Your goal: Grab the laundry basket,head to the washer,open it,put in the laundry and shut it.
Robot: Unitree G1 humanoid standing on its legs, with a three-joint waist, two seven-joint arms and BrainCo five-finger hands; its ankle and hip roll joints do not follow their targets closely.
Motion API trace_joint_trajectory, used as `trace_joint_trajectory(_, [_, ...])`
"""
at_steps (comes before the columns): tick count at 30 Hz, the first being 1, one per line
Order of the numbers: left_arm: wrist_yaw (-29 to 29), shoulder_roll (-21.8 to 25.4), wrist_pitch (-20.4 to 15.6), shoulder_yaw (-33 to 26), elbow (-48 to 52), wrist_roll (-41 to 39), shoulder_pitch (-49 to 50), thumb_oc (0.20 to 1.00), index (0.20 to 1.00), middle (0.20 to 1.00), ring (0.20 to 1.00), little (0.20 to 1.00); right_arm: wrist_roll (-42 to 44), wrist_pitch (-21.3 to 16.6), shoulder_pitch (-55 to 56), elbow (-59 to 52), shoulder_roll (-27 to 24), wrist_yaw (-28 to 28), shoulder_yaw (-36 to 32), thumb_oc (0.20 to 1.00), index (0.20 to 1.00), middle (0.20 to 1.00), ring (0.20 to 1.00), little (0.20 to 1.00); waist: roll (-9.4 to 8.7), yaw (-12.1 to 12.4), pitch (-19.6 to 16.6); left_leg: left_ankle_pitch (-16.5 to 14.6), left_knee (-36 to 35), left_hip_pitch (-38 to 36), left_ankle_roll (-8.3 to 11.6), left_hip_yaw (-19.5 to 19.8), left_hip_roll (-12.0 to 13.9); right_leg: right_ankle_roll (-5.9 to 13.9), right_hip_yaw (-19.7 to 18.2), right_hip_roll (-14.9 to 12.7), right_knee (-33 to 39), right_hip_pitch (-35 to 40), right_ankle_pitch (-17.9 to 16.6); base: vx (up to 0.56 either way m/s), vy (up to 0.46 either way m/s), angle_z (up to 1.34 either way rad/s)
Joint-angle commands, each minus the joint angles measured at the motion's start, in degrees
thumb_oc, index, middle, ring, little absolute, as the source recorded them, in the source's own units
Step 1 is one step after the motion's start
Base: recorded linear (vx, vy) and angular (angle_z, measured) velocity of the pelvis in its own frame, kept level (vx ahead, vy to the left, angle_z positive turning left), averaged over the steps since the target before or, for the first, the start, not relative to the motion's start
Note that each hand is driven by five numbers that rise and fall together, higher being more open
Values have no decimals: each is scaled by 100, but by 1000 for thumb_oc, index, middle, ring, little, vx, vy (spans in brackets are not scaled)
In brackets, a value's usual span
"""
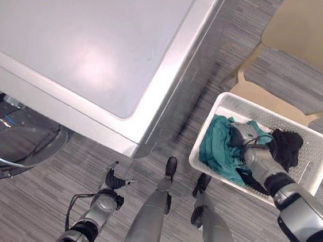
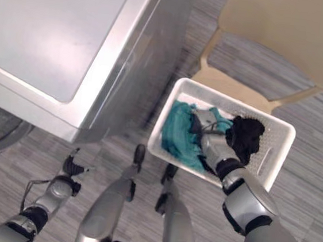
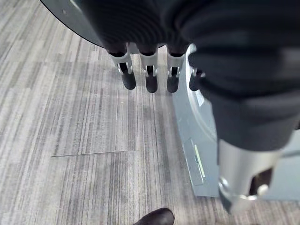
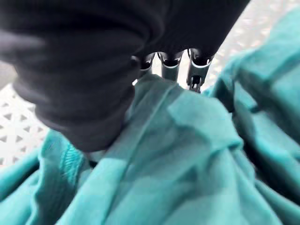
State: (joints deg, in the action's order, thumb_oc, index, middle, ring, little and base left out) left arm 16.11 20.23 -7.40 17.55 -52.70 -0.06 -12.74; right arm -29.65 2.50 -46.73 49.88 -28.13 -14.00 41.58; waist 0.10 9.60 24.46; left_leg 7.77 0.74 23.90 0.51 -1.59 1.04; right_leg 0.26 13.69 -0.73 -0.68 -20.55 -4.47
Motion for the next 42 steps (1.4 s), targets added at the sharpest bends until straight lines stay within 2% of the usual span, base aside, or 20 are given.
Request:
trace_joint_trajectory(1, [141, 110, -59, -165, 87, -334, 272, 1000, 1000, 1000, 1000, 1000, 299, -143, 210, -564, -230, -255, -269, 200, 200, 200, 200, 200, -275, 0, -52, -513, 369, -72, 132, -156, -114, 709, -488, -459, 29, 305, 119, 0, 0, 0])
trace_joint_trajectory(3, [121, 30, -37, -263, 165, -332, 428, 1000, 1000, 1000, 1000, 1000, 438, -239, 585, -1338, -387, -378, -723, 200, 200, 200, 200, 200, -289, -71, -127, -550, 314, -243, 110, -176, -120, 719, -506, -462, 51, 434, 121, 10, 10, -2])
trace_joint_trajectory(9, [84, -58, 44, -417, 200, -250, 621, 1000, 1000, 1000, 1000, 1000, 632, -414, 1287, -2485, -473, -477, -1394, 200, 200, 200, 200, 200, -317, -185, -347, -597, 180, -583, 66, -205, -128, 742, -515, -468, 100, 679, 116, 57, 18, -5])
trace_joint_trajectory(12, [29, -88, 144, -614, 268, -141, 887, 1000, 1000, 1000, 1000, 1000, 1230, -701, 2270, -3647, -323, -348, -2212, 200, 200, 200, 200, 200, -331, -326, -633, -697, 36, -1047, 18, -253, -135, 769, -525, -479, 153, 1038, 179, 121, 38, -1])
trace_joint_trajectory(15, [-38, -113, 227, -781, 256, -68, 1098, 1000, 1000, 1000, 1000, 1000, 1721, -910, 2927, -4359, -178, -171, -2738, 200, 200, 200, 200, 200, -366, -449, -908, -749, -22, -1323, -24, -270, -160, 794, -558, -501, 163, 1264, 202, 107, 59, -6])
trace_joint_trajectory(16, [-66, -134, 263, -857, 274, -62, 1254, 1000, 1000, 1000, 1000, 1000, 2072, -1034, 3320, -4826, -76, 27, -3010, 200, 200, 200, 200, 200, -368, -526, -1074, -801, -43, -1521, -45, -297, -170, 812, -581, -503, 128, 1383, 232, 88, 67, -13])
trace_joint_trajectory(22, [-130, -172, 333, -1024, 397, -125, 1543, 1000, 1000, 1000, 1000, 1000, 2965, -1281, 3883, -5795, 198, 471, -3357, 200, 200, 200, 200, 200, -370, -618, -1367, -876, -174, -1966, -96, -409, -156, 842, -730, -449, 27, 1583, 257, 36, 54, -17])
trace_joint_trajectory(25, [-128, -144, 329, -999, 523, -140, 1528, 1000, 1000, 1000, 1000, 1000, 3264, -1407, 3952, -6143, 350, 644, -3309, 200, 200, 200, 200, 200, -324, -631, -1298, -782, -269, -1991, -149, -396, -108, 905, -912, -401, -429, 1448, 274, -219, -25, -31])
trace_joint_trajectory(26, [-107, -69, 299, -978, 623, -138, 1403, 1000, 1000, 1000, 1000, 1000, 3343, -1462, 3936, -6305, 361, 723, -3309, 200, 200, 200, 200, 200, -236, -669, -1214, -608, -277, -1844, -164, -282, -20, 920, -1239, -221, -921, 1299, 462, -281, -67, -19])
trace_joint_trajectory(27, [-107, -69, 299, -977, 623, -139, 1401, 1000, 1000, 1000, 1000, 1000, 3344, -1463, 3936, -6305, 361, 725, -3311, 200, 200, 200, 200, 200, -242, -667, -1220, -608, -274, -1833, -163, -284, -24, 919, -1243, -226, -958, 1270, 482, -399, -125, 16])
trace_joint_trajectory(28, [-82, 20, 244, -917, 852, -128, 1322, 1000, 1000, 1000, 1000, 1000, 3430, -1566, 3957, -6516, 396, 737, -3350, 200, 200, 200, 200, 200, -177, -645, -1204, -439, -207, -1623, -147, -117, 26, 817, -1529, -108, -1543, 1375, 783, -218, -87, 35])
trace_joint_trajectory(29, [-82, 20, 245, -916, 854, -128, 1321, 1000, 1000, 1000, 1000, 1000, 3430, -1565, 3957, -6518, 396, 738, -3352, 200, 200, 200, 200, 200, -170, -641, -1226, -427, -203, -1589, -143, -117, 37, 814, -1529, -97, -1535, 1345, 762, -321, -161, 54])
trace_joint_trajectory(32, [-64, 98, 179, -878, 1161, -136, 1338, 1000, 1000, 1000, 1000, 1000, 3522, -1620, 4001, -6651, 450, 776, -3392, 200, 200, 200, 200, 200, -119, -569, -1289, -271, -151, -1367, -107, 93, 51, 742, -1834, 57, -1985, 1526, 887, -184, -147, 74])
trace_joint_trajectory(33, [-45, 151, 96, -808, 1649, -160, 1466, 1000, 1000, 1000, 1000, 1000, 3549, -1660, 3980, -6723, 513, 721, -3412, 200, 200, 200, 200, 200, -165, -375, -1344, -60, -76, -1013, -17, 300, 26, 550, -2096, 217, -1526, 2091, 1425, -366, -305, 46])
trace_joint_trajectory(35, [-44, 130, 42, -809, 1923, -236, 1535, 1000, 1000, 1000, 1000, 1000, 3695, -1714, 3808, -6654, 526, 739, -3289, 200, 200, 200, 200, 200, -136, -239, -1320, 299, -74, -632, 253, 413, 6, 324, -1990, 314, -853, 2318, 1626, -320, -242, 84])
trace_joint_trajectory(36, [-44, 130, 43, -810, 1924, -236, 1535, 1000, 1000, 1000, 1000, 1000, 3695, -1715, 3807, -6653, 526, 739, -3288, 200, 200, 200, 200, 200, -135, -244, -1323, 300, -73, -628, 254, 418, 5, 324, -1985, 315, -851, 2318, 1625, -270, -190, 112])
trace_joint_trajectory(37, [-99, 93, 8, -808, 2161, -334, 1559, 1000, 1000, 1000, 1000, 1000, 3704, -1735, 3726, -6649, 497, 680, -3275, 200, 200, 200, 200, 200, -101, -214, -1278, 405, -115, -512, 370, 462, -21, 257, -1921, 394, -637, 2357, 1678, -407, -160, 69])
trace_joint_trajectory(38, [-154, 43, -49, -814, 2580, -423, 1597, 1000, 1000, 1000, 1000, 1000, 3643, -1671, 3575, -6662, 378, 633, -3300, 200, 200, 200, 200, 200, -20, -256, -1200, 338, -151, -391, 458, 323, -37, 234, -1701, 430, -467, 2183, 1472, -543, -156, 98])
trace_joint_trajectory(41, [-301, 128, -183, -757, 3081, -415, 1712, 1000, 1000, 1000, 1000, 1000, 3582, -1621, 3451, -6752, 282, 628, -3268, 200, 200, 200, 200, 200, -81, -353, -1221, 13, 239, -528, 277, 18, -83, 321, -1269, 167, -224, 2053, 1167, -375, -29, 115])
trace_joint_trajectory(42, [-323, 179, -215, -731, 3278, -406, 1732, 1000, 1000, 1000, 1000, 1000, 3615, -1630, 3433, -6789, 274, 660, -3253, 200, 200, 200, 200, 200, -132, -383, -1227, -201, 435, -631, 209, -57, -101, 341, -1113, 52, -170, 2017, 1093, -282, -39, 105])
